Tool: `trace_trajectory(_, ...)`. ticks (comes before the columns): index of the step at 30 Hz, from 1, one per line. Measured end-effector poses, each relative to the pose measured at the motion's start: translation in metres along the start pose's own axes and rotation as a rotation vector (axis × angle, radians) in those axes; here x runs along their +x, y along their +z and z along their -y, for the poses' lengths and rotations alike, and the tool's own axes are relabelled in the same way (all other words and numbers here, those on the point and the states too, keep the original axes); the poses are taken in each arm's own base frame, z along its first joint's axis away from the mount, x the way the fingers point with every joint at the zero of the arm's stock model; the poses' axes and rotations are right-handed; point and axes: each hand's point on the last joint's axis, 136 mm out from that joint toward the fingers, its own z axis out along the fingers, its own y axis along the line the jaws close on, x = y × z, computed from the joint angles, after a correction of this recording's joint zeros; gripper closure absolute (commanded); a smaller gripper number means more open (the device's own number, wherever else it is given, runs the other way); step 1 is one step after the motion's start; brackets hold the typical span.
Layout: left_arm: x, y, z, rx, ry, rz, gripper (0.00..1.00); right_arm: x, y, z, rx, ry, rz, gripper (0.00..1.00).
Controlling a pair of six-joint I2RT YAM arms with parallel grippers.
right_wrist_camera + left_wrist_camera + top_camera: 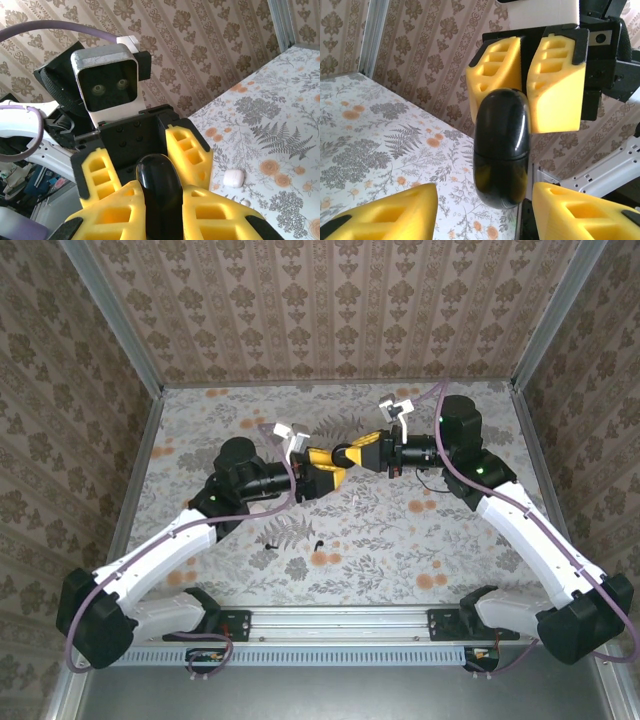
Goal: Insert wireless bluetooth earbuds into charging case
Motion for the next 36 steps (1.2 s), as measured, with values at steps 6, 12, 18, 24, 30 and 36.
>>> trace_trajectory(6, -0.006, 0.002, 0.003, 0.022, 0.010, 0.023, 0.51, 0.003, 0.001, 0.002, -0.001, 0.000, 0.001, 0.98)
trace_trajectory(12, -0.009, 0.001, 0.004, 0.026, 0.018, 0.033, 0.58, 0.003, 0.001, 0.002, -0.001, 0.002, 0.003, 0.98)
trace_trajectory(18, -0.009, 0.001, 0.005, 0.034, 0.016, 0.033, 0.72, 0.001, 0.001, 0.002, -0.003, -0.001, 0.012, 0.98)
trace_trajectory(24, -0.010, 0.000, 0.005, 0.031, 0.024, 0.033, 0.87, 0.000, 0.001, 0.001, -0.004, -0.004, 0.015, 0.97)
trace_trajectory(30, -0.009, -0.007, 0.006, -0.007, 0.050, 0.055, 1.00, 0.000, 0.003, -0.002, -0.017, -0.016, 0.017, 0.93)
trace_trajectory(36, -0.006, -0.008, 0.005, -0.033, 0.099, 0.055, 1.00, 0.002, 0.005, -0.002, -0.021, -0.012, 0.013, 0.77)
